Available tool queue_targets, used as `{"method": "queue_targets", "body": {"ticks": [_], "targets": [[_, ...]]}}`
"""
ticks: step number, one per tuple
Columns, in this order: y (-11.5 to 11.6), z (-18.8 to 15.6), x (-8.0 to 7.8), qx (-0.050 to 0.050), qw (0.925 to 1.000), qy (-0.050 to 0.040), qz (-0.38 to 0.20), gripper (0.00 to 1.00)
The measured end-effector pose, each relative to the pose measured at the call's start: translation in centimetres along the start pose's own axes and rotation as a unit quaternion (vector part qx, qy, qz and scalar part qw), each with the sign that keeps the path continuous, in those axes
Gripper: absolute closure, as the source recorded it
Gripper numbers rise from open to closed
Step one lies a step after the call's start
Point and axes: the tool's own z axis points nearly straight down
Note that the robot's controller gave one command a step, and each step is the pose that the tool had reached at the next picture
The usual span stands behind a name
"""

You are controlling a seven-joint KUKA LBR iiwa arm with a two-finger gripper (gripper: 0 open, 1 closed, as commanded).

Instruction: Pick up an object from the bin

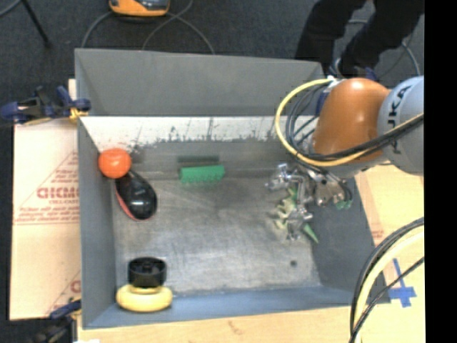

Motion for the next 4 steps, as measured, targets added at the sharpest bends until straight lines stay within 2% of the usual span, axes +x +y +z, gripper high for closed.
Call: {"method": "queue_targets", "body": {"ticks": [1,2,3,4], "targets": [[-2.2,1.7,0.2,0.001,0.9995,-0.0046,-0.032,0.0],[-6.9,5.3,0.5,-0.011,0.9933,-0.0034,-0.115,1.0],[-6.9,5.3,0.5,-0.011,0.9933,-0.0034,-0.115,1.0],[-6.1,5.2,1.4,-0.003,0.989,-0.0147,-0.147,1.0]]}}
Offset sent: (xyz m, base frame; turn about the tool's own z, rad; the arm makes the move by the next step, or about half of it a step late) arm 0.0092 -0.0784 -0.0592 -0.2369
